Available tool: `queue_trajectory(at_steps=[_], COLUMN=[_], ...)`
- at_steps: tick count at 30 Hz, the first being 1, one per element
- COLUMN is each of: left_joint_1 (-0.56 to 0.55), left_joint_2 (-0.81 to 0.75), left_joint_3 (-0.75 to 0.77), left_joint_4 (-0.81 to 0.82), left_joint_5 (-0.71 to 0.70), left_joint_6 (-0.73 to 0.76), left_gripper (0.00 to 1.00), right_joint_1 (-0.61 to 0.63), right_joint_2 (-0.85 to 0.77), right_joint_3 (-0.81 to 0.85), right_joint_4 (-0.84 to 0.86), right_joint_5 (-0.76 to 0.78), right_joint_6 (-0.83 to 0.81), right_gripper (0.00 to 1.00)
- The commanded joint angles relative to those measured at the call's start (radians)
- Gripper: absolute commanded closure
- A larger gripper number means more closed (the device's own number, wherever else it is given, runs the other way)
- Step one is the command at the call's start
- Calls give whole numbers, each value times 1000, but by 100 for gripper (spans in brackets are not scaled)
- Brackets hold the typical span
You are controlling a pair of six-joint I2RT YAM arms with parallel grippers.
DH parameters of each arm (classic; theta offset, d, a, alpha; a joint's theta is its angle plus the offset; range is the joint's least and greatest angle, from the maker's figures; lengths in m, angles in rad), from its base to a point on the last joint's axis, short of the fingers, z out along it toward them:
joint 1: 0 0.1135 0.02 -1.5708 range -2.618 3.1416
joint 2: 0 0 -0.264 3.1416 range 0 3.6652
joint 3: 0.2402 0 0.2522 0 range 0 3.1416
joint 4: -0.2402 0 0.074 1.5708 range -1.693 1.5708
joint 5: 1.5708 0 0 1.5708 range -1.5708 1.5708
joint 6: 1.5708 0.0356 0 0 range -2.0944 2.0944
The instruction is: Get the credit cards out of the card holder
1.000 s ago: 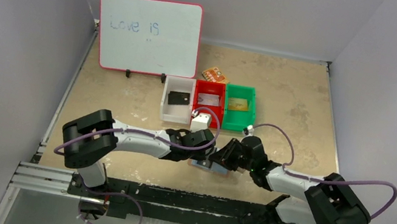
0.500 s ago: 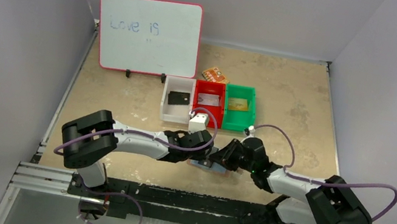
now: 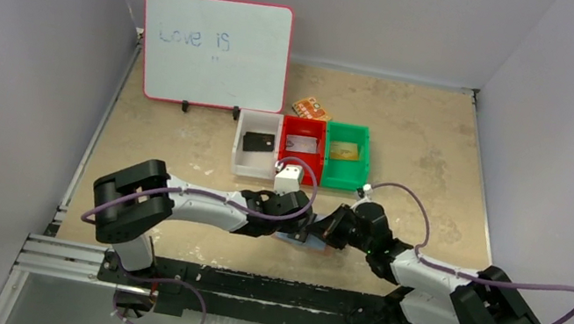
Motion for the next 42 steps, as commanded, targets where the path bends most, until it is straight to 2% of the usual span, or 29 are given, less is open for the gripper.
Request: queue_trajectory(at_steps=[1,3,4,12,17,33,37,42], left_joint_1=[-2,-1,-2,-2,-2,-2,-4,-11], left_joint_2=[62,65,67,68,66,60,61,70], left_joint_3=[-37,-35,-32,-28,-28,-22,-24,-18], left_joint_4=[-159,-161,-162,-164,-171,-184,-165,-164], left_joint_5=[-16,-17,-18,-16,-21,-37,-29,-25], left_joint_6=[-6,-5,-4,2,0,2,9,12], left_gripper=[92,92,92,93,94,94,94,95], right_joint_1=[-12,-16,-19,-29,-35,-51,-54,-54], right_joint_2=[-55,-67,-73,-97,-101,-244,-243,-191], right_joint_3=[-14,-18,-20,-36,-28,-41,-55,-51], right_joint_4=[12,0,-9,16,-9,-206,-130,-37], right_joint_5=[-5,-7,-8,-32,-25,19,-3,-9], right_joint_6=[11,10,8,5,-7,-20,10,50], right_gripper=[100,97,91,85,100,100,85,79])
